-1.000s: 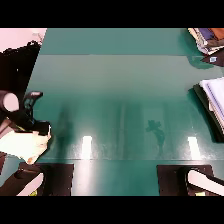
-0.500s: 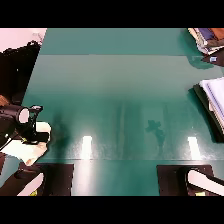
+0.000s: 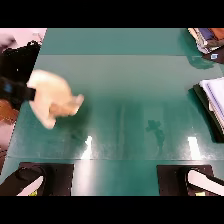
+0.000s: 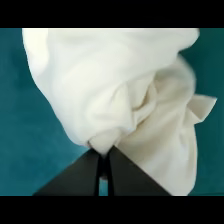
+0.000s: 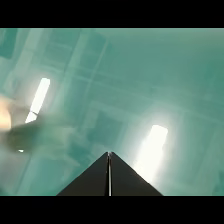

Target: Fold the shirts.

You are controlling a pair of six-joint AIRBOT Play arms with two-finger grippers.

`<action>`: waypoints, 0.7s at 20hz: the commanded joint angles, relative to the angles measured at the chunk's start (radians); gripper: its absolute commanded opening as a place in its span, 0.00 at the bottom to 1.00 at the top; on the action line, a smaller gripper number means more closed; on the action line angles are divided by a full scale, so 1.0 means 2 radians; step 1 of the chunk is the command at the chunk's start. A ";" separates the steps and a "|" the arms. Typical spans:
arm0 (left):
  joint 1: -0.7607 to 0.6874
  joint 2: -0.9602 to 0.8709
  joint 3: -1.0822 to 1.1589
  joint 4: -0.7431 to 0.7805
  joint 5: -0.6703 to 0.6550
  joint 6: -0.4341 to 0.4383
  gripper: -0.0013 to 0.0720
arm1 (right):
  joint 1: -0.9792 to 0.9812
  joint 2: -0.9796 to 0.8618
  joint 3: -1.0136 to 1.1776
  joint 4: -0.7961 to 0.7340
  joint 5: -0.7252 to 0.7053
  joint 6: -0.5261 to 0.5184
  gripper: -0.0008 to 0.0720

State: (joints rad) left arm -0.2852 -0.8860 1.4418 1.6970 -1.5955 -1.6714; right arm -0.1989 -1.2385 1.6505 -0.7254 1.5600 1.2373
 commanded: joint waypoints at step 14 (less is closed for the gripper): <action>-0.232 -0.317 0.173 -0.140 0.098 0.073 0.85 | 0.000 0.001 0.113 0.035 -0.029 0.011 0.03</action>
State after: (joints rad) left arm -0.7376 -1.4036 1.7828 1.4708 -1.4113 -1.5810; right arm -0.1989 -1.2369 1.8439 -0.6575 1.5063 1.2587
